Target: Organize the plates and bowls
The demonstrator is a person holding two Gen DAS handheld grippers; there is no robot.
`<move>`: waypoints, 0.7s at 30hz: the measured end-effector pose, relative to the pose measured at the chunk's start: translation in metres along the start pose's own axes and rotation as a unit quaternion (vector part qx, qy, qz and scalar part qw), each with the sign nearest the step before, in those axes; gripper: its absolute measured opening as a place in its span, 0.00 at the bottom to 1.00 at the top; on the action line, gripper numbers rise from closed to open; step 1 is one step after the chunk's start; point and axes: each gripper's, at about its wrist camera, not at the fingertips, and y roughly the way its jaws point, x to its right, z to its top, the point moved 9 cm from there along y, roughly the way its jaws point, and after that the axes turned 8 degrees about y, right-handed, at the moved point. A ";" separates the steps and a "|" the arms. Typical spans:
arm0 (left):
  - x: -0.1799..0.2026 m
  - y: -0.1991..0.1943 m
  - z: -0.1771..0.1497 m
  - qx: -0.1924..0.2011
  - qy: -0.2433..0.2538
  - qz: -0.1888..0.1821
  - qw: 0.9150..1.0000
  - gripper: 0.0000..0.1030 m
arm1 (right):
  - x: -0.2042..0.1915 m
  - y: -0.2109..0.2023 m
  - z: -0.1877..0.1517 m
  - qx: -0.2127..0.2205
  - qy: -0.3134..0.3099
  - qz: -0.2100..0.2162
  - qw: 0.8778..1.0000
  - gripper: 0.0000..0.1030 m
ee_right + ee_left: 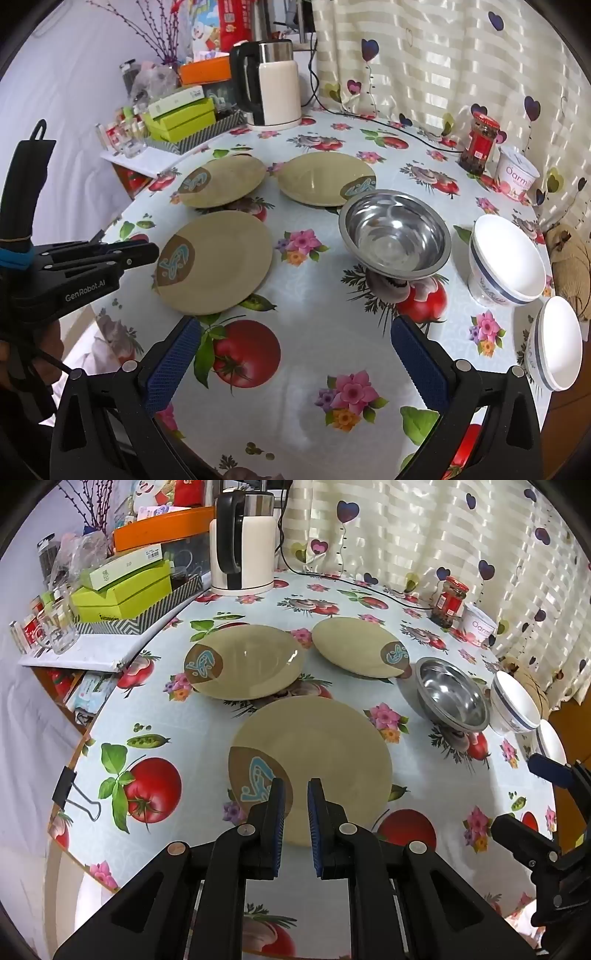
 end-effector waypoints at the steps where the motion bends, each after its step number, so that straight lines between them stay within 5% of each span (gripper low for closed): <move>1: 0.000 0.000 0.000 0.000 0.001 -0.001 1.000 0.12 | 0.000 0.000 0.000 0.002 -0.001 0.000 1.000 1.00; 21: -0.002 0.000 -0.007 -0.004 -0.009 -0.014 1.000 0.12 | 0.001 -0.001 0.002 -0.001 0.004 0.003 1.000 1.00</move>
